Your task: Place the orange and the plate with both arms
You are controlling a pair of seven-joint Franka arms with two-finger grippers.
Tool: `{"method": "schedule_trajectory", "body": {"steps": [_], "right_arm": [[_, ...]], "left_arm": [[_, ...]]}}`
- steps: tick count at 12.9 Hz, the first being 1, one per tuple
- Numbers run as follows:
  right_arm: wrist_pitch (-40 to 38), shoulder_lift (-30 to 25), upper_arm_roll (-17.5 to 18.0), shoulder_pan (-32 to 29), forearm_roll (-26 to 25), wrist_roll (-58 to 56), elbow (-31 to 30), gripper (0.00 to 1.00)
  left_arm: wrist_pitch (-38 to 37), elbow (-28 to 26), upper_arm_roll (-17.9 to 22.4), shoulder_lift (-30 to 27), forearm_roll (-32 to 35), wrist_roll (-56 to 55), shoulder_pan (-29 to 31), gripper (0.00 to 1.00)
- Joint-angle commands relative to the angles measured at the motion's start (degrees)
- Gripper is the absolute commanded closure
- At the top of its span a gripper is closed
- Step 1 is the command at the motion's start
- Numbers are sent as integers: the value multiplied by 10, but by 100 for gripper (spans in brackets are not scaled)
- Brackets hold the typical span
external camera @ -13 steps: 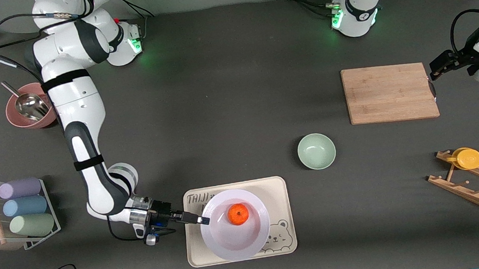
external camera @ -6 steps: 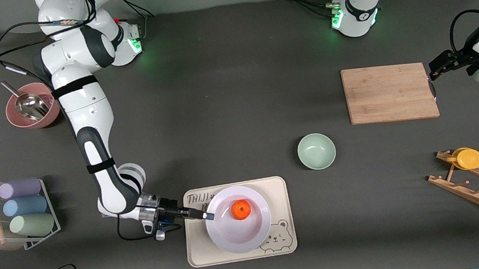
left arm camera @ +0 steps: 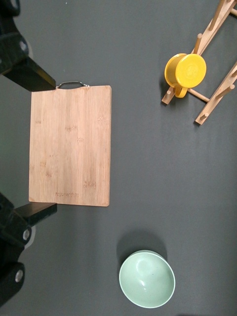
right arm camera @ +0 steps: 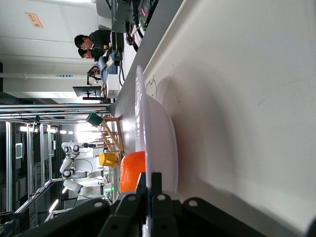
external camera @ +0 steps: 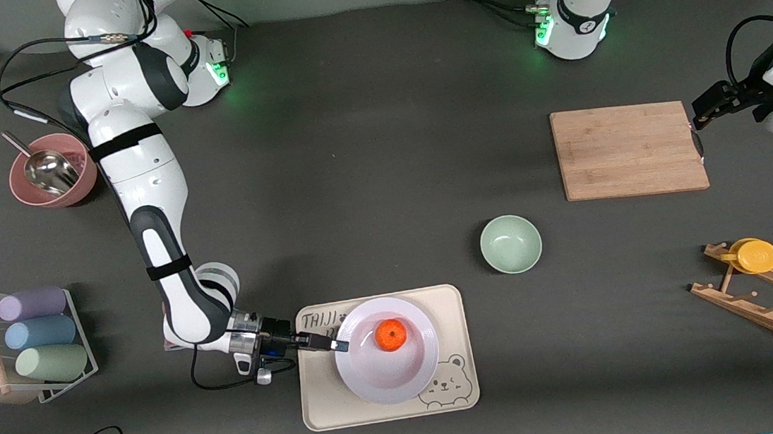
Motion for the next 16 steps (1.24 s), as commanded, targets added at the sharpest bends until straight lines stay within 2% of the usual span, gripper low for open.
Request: {"method": "schedule_trajectory", "body": {"steps": [1,3,8,11,13,16], "right_arm": [[14,7,0,1,-16,-1,9,73],[31,4,0,1,-51,5,9,58],[36,-11,-7,1,-67,43,7,58],[36,-35,-7,2,-127,116,8,58],[40,-50,-15,2,-195,132,7,58],[40,-85,-34,0,-354,209,6,55]], "left_arm": [[1,-6,-1,-10,-4,-5,-2,0],[1,-5,-1,-10,-3,-4,-2,0],[0,-5,-1,-11,-3,-5,1,0],[0,-5,-1,-11,-4,-9,2,0],[0,-5,-1,-10,-4,-11,3,0],[0,-6,-1,-10,-4,-11,2,0]]}}
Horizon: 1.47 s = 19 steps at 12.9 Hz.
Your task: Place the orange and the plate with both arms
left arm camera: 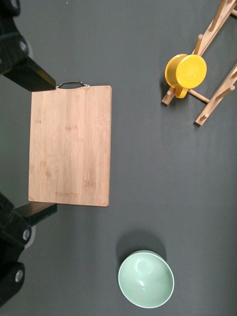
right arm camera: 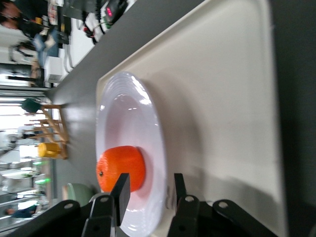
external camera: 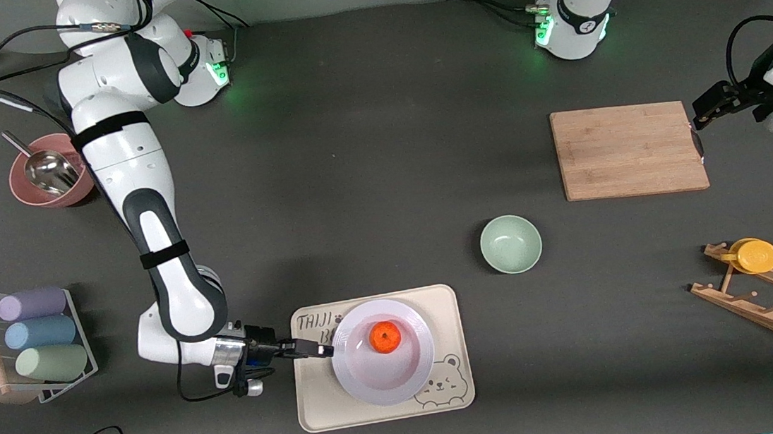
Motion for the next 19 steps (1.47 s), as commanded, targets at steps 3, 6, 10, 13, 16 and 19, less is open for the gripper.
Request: {"method": "schedule_trajectory", "body": {"steps": [3,6,10,13,16,19], "right_arm": [[-12,-88,-12,-2,-270,139,-31,51],[-100,-152,-47,-3,-355,141,-49,31],[-201,-272,-66,-9,-489,142,-88,0],[-225,-392,-66,-34,-550,184,-167,0],[-280,-476,-64,-62,-584,221,-210,0],[-314,-540,-62,-72,-637,222,-237,0]], "left_arm": [[-2,-5,3,-10,-4,-6,2,0],[-3,-5,3,-10,-4,-6,2,0],[-1,-5,1,-17,-5,-7,3,0],[8,-5,1,-11,-4,-1,2,0],[-2,-9,1,-10,-4,-7,0,0],[5,-9,1,-7,-5,-7,3,0]]}}
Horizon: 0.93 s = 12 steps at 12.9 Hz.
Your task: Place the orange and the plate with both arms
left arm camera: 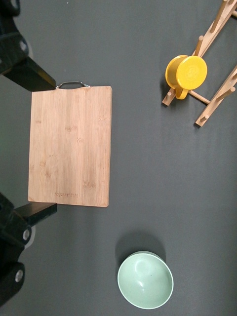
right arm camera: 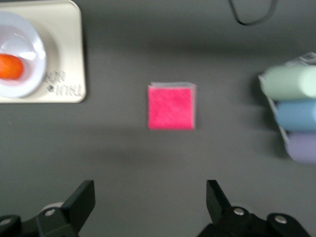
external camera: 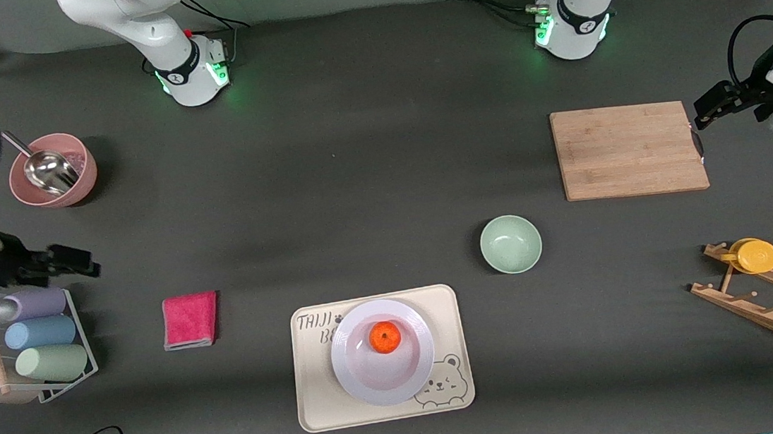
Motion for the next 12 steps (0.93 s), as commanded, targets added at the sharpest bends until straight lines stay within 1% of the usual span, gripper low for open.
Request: {"method": "schedule_trajectory", "body": {"steps": [1,2,4,6,9,12], "right_arm": [[-21,-60,9,-3,-45,24,-45,0],[-31,-71,8,-3,-54,23,-45,0],[-53,-83,4,-5,-55,22,-47,0],[-54,-95,4,-8,-55,22,-54,0],[-47,-120,3,-8,-55,23,-86,0],[-47,-125,3,-8,-55,21,-87,0]], "left_arm": [[6,-7,-1,-5,-4,-5,2,0],[9,-7,0,-5,-4,-5,3,0],[9,-7,1,-4,-4,-4,3,0],[9,-7,1,-4,-3,-4,3,0],[9,-7,1,-4,-2,-5,3,0],[21,-7,0,-5,-2,-5,2,0]]}}
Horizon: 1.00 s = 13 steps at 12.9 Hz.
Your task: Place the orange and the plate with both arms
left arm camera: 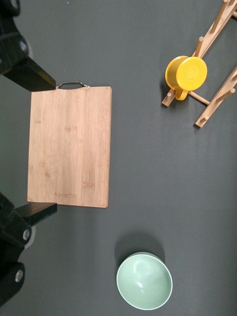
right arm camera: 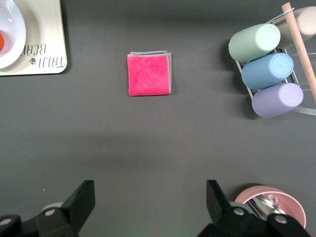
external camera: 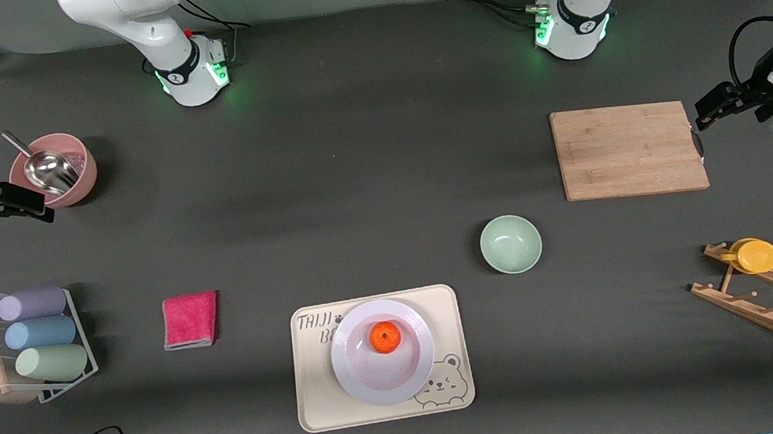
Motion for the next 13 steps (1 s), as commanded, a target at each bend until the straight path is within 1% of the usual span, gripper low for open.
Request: {"method": "schedule_trajectory", "body": {"steps": [1,6,9,13], "right_arm": [[-2,-20,4,-2,-14,12,-19,0],[-7,-20,4,0,-19,13,-17,0],[-7,-13,5,2,-20,14,-12,0],[-8,-15,6,2,-20,17,-13,0]], "left_arm": [[19,-6,-2,-6,-2,-5,2,0],[11,3,-6,-8,5,-6,-1,0],[-7,13,-1,-9,4,3,3,0],[-33,24,-5,-9,4,-7,1,0]]}}
